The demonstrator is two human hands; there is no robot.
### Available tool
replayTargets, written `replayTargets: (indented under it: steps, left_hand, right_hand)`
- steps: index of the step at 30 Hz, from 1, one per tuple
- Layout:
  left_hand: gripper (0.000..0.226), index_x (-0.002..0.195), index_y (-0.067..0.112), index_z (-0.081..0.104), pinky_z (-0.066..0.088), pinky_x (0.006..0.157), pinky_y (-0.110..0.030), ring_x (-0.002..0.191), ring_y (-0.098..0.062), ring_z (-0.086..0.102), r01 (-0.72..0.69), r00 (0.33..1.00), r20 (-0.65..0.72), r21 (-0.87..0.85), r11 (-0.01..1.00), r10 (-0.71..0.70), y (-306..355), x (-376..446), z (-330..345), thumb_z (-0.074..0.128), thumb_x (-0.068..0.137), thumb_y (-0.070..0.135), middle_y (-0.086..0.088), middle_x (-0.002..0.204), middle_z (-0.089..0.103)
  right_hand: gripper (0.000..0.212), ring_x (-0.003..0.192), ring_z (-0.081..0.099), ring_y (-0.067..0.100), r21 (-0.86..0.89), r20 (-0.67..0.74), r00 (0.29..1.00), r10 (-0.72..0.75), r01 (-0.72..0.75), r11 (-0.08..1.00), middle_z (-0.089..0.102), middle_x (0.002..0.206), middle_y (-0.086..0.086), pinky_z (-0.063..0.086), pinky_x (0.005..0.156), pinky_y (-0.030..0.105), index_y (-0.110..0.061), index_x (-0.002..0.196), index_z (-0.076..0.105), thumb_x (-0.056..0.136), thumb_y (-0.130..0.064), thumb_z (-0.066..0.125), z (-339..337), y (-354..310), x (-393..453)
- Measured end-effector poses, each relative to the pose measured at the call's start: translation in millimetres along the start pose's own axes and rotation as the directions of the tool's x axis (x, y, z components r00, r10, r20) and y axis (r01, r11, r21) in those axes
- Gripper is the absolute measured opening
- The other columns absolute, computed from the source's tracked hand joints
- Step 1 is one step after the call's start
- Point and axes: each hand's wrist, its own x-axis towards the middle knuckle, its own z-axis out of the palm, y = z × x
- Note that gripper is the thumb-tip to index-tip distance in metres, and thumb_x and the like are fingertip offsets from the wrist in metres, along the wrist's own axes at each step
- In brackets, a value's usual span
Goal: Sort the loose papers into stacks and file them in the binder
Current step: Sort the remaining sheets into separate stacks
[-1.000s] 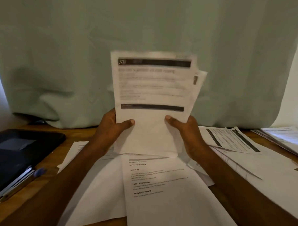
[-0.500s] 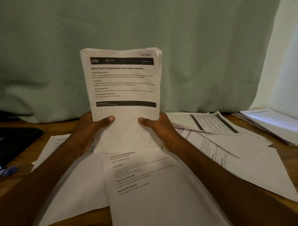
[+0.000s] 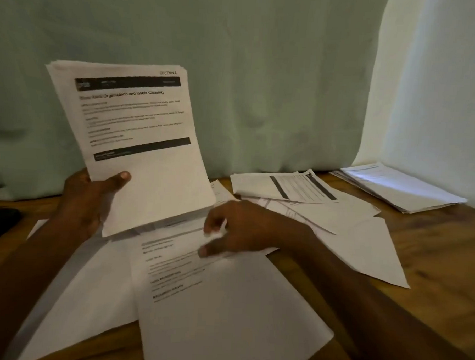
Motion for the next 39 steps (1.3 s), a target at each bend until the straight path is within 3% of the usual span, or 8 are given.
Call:
replayTargets:
  steps: [2, 6, 9, 12, 17, 25, 32, 39]
  left_hand:
    - [0.045, 0.134, 0.012, 0.057, 0.049, 0.092, -0.027, 0.095, -0.010, 0.064, -0.004, 0.998, -0.059, 0.066, 0.998, 0.008, 1, 4, -16, 0.072, 0.092, 0.015, 0.004, 0.113, 0.066]
    - [0.031, 0.109, 0.014, 0.060, 0.047, 0.098, -0.034, 0.103, -0.021, 0.062, 0.016, 0.963, -0.268, 0.061, 0.998, 0.001, 6, 14, -60, 0.079, 0.087, 0.026, -0.009, 0.128, 0.061]
    - [0.071, 0.138, 0.004, 0.051, 0.043, 0.112, -0.045, 0.131, -0.036, 0.055, 0.048, 0.945, -0.327, 0.066, 0.997, -0.024, 5, 24, -95, 0.080, 0.085, 0.040, -0.019, 0.143, 0.057]
    - [0.104, 0.141, 0.000, 0.047, 0.036, 0.106, -0.030, 0.132, -0.035, 0.050, 0.089, 0.946, -0.323, 0.167, 0.982, -0.030, 4, 30, -102, 0.076, 0.070, 0.070, -0.009, 0.136, 0.057]
    - [0.054, 0.143, 0.000, 0.047, 0.037, 0.099, -0.025, 0.132, -0.030, 0.050, 0.149, 0.940, -0.329, 0.145, 0.978, -0.094, -11, 39, -90, 0.063, 0.100, 0.029, -0.012, 0.144, 0.053]
    - [0.057, 0.138, 0.008, 0.058, 0.044, 0.109, -0.051, 0.122, -0.029, 0.062, 0.148, 0.941, -0.299, -0.047, 0.988, -0.155, -19, 40, -98, 0.079, 0.086, 0.013, -0.008, 0.133, 0.066]
    - [0.045, 0.130, 0.011, 0.062, 0.048, 0.103, -0.048, 0.114, -0.026, 0.064, 0.149, 0.945, -0.283, -0.076, 0.986, -0.164, -16, 36, -91, 0.078, 0.087, 0.010, -0.006, 0.124, 0.069]
    - [0.043, 0.125, 0.012, 0.067, 0.049, 0.105, -0.054, 0.116, -0.030, 0.066, 0.152, 0.951, -0.255, -0.111, 0.982, -0.176, -8, 40, -81, 0.078, 0.085, 0.004, -0.008, 0.125, 0.070]
  right_hand:
    - [0.072, 0.126, 0.048, 0.014, -0.065, 0.121, 0.992, 0.019, -0.012, 0.998, 0.049, 0.147, -0.005, 0.043, 0.102, 0.032, -0.026, 0.142, 0.051, 0.083, -0.061, 0.073, 22, 4, -4]
    - [0.081, 0.136, 0.044, 0.019, -0.014, -0.040, 0.996, 0.082, -0.083, 0.996, 0.044, 0.153, -0.003, 0.039, 0.112, 0.039, -0.023, 0.148, 0.044, 0.084, -0.065, 0.071, 43, 4, 13]
    - [0.081, 0.134, 0.046, 0.020, -0.026, -0.064, 0.995, 0.076, -0.078, 0.997, 0.047, 0.150, 0.001, 0.040, 0.109, 0.038, -0.020, 0.148, 0.045, 0.084, -0.064, 0.070, 43, -8, 36]
    - [0.077, 0.131, 0.047, 0.020, -0.015, -0.108, 0.990, 0.093, -0.095, 0.995, 0.051, 0.146, 0.002, 0.042, 0.105, 0.037, -0.021, 0.144, 0.048, 0.085, -0.064, 0.070, 42, -14, 64]
    - [0.065, 0.127, 0.051, 0.019, 0.077, -0.238, 0.963, 0.126, -0.110, 0.991, 0.055, 0.141, -0.001, 0.042, 0.103, 0.035, -0.022, 0.137, 0.054, 0.090, -0.065, 0.063, 74, -27, 96]
    - [0.024, 0.105, 0.061, 0.018, 0.100, -0.366, 0.892, 0.266, -0.247, 0.964, 0.064, 0.104, -0.006, 0.048, 0.086, 0.032, -0.022, 0.104, 0.067, 0.085, -0.033, 0.078, 47, 13, 86]
    - [0.066, 0.122, 0.049, 0.024, 0.078, -0.298, 0.884, 0.359, -0.353, 0.932, 0.055, 0.123, 0.001, 0.046, 0.101, 0.048, -0.029, 0.107, 0.060, 0.068, -0.081, 0.071, 48, 23, 82]
    - [0.084, 0.134, 0.040, 0.028, 0.053, -0.280, 0.890, 0.360, -0.360, 0.931, 0.047, 0.139, 0.004, 0.041, 0.106, 0.053, -0.029, 0.123, 0.054, 0.069, -0.093, 0.054, 55, 8, 84]
